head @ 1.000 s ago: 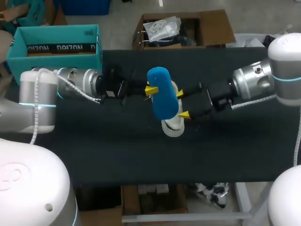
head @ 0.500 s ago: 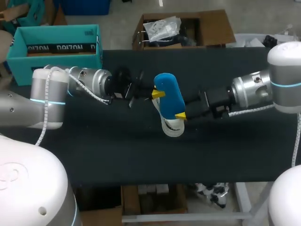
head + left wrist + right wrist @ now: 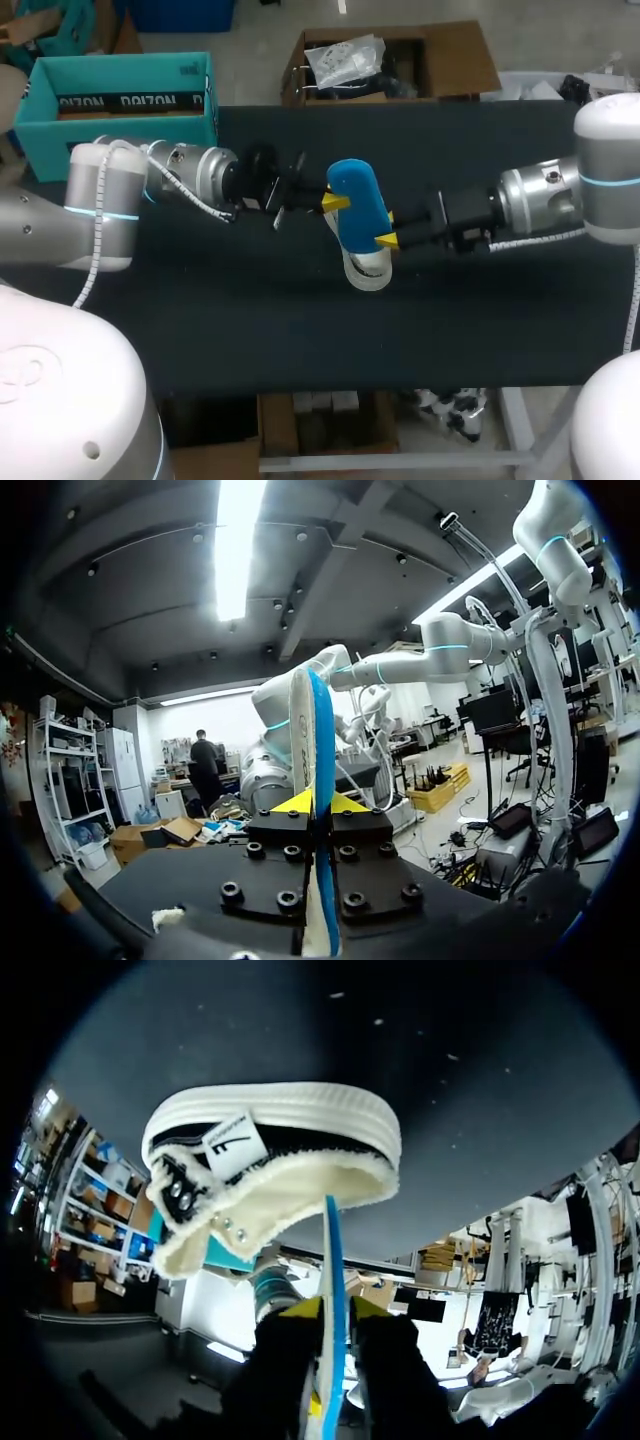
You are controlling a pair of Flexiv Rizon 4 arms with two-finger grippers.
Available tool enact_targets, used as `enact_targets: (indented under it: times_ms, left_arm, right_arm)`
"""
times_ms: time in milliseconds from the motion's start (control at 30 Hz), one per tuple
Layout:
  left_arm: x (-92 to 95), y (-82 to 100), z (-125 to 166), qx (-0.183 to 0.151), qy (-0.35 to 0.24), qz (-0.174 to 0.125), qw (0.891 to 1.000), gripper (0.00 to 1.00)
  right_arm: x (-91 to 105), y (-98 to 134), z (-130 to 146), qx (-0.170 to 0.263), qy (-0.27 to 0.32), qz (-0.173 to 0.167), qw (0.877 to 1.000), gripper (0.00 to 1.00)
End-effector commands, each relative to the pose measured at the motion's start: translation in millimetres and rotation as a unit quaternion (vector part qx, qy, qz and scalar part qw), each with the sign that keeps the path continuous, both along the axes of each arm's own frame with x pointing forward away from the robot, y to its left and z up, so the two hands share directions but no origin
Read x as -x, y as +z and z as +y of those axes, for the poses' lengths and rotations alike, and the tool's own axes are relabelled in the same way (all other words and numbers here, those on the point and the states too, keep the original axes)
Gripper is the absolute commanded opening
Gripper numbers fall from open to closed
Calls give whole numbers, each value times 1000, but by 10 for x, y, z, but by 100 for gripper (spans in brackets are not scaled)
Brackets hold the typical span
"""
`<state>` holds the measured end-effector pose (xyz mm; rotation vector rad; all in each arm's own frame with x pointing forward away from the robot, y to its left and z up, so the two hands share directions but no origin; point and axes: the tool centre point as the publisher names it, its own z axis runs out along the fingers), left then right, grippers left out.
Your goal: Open the shoe tongue, take the insole out of the shoe, put the insole back into the shoe, and pack the shoe into the shoebox
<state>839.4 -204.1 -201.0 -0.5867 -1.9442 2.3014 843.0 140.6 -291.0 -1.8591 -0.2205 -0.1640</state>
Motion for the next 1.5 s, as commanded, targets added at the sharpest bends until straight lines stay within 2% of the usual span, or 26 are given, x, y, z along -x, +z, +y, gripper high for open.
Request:
enact_targets:
  times_ms: [33,100,133,167,267,400,433,467,500,567,600,633,1067,1200,1267,1367,1433,1500]
  left_arm:
    - [-5,-20,-5,-3,-2,3,1000,0]
    - [-20,-23,-7,-12,-14,18,1000,0]
    - [-32,-16,5,-15,-22,27,999,43]
    - [-39,-11,15,-17,-26,30,999,100]
    - [-60,1,67,-24,-51,42,998,100]
    - [-43,-8,151,-62,-101,52,992,100]
    - [-39,-18,172,-82,-116,51,989,100]
    - [-31,-34,199,-118,-145,59,981,100]
    - [-27,-47,230,-138,-153,54,977,100]
    - [-65,-69,294,-194,-174,65,963,100]
    - [-114,-73,336,-218,-167,72,959,100]
    - [-114,-73,336,-218,-167,72,959,100]
    - [-114,-73,336,-218,-167,72,959,100]
    - [-351,-139,325,-192,-224,22,955,100]
    - [-413,-190,321,-189,-248,-4,950,100]
    - [-480,-235,327,-178,-278,-26,943,100]
    - [-501,-252,311,-188,-296,-39,936,100]
    - [-500,-260,295,-202,-325,-55,922,100]
  right_arm:
    - [-17,-33,-21,-9,6,-1,1000,0]
    - [-7,-39,-18,-13,15,-5,1000,0]
    - [7,-35,-19,-14,18,-9,1000,0]
    - [22,-33,-22,-15,19,-10,1000,0]
    - [129,-11,-32,-18,39,-26,999,0]
    - [299,28,-64,-13,42,-36,998,0]
    - [345,40,-73,-14,40,-40,998,0]
    - [393,54,-80,-17,41,-45,998,0]
    - [439,67,-85,-17,43,-47,998,0]
    - [526,95,-97,-26,46,-57,997,0]
    - [565,112,-108,-31,46,-62,997,0]
    - [608,127,-123,-34,45,-64,996,0]
    - [608,127,-123,-34,45,-64,996,0]
    - [696,189,-150,-44,72,-83,993,0]
    - [750,190,-171,-48,77,-88,992,0]
    - [810,166,-176,-57,87,-88,991,0]
    - [829,145,-150,-63,98,-81,990,0]
    - [838,117,-119,-62,117,-64,989,0]
